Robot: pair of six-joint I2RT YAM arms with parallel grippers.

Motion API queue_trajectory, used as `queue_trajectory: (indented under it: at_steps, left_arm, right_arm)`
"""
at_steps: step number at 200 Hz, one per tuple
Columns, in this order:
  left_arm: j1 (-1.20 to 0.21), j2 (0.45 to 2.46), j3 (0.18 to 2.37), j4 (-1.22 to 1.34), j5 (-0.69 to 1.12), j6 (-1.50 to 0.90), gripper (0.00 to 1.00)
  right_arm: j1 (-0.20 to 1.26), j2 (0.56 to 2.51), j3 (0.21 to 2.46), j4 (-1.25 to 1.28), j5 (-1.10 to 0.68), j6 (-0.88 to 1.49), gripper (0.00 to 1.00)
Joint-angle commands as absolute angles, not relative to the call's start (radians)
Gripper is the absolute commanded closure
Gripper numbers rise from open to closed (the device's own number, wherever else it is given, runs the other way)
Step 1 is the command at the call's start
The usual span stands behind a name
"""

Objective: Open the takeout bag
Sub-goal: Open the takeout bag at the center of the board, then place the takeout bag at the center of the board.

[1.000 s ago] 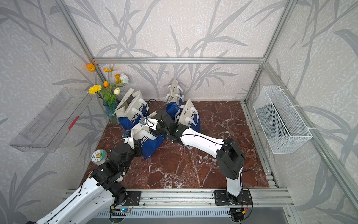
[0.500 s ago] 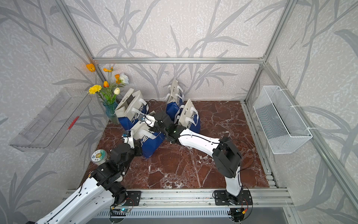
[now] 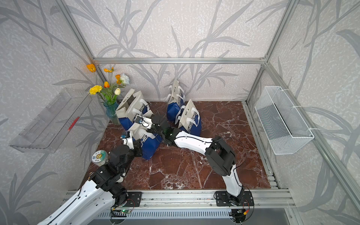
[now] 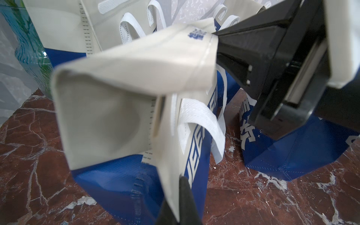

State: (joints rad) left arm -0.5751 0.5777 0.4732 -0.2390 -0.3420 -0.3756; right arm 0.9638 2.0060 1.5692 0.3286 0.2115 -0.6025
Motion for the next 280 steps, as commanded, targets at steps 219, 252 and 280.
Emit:
queue_trajectory:
  at_steps: [219,252,280]
  left_arm:
    - [-0.578,0.720,0.516,-0.357,-0.443,-0.376,1.00]
    - [-0.577,0.727,0.520,-0.340,-0.434,-0.382,1.00]
    - [-0.578,0.709,0.506,-0.284,-0.421,-0.420,1.00]
  right_arm:
    - [0.912,1.884,1.780,0.208,0.420,-0.950,1.00]
    - [0.917,1.886,1.798,0.180,0.419,-0.956,1.00]
    - [0.919,1.860,1.784,0.098,0.403,-0.864,0.57]
